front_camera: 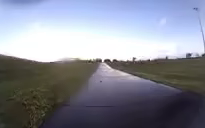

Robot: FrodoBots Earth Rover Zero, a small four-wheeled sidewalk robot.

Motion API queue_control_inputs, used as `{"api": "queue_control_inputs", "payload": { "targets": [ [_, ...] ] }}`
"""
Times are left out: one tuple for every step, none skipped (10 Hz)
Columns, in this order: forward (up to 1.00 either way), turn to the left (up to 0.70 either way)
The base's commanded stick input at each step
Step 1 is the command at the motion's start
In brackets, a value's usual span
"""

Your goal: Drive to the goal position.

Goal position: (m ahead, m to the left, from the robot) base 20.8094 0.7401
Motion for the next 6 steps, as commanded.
{"api": "queue_control_inputs", "payload": {
  "targets": [
    [0.45, 0.0],
    [0.45, 0.0],
    [0.45, 0.0],
    [0.45, 0.0],
    [0.45, 0.0],
    [0.45, 0.0]
  ]
}}
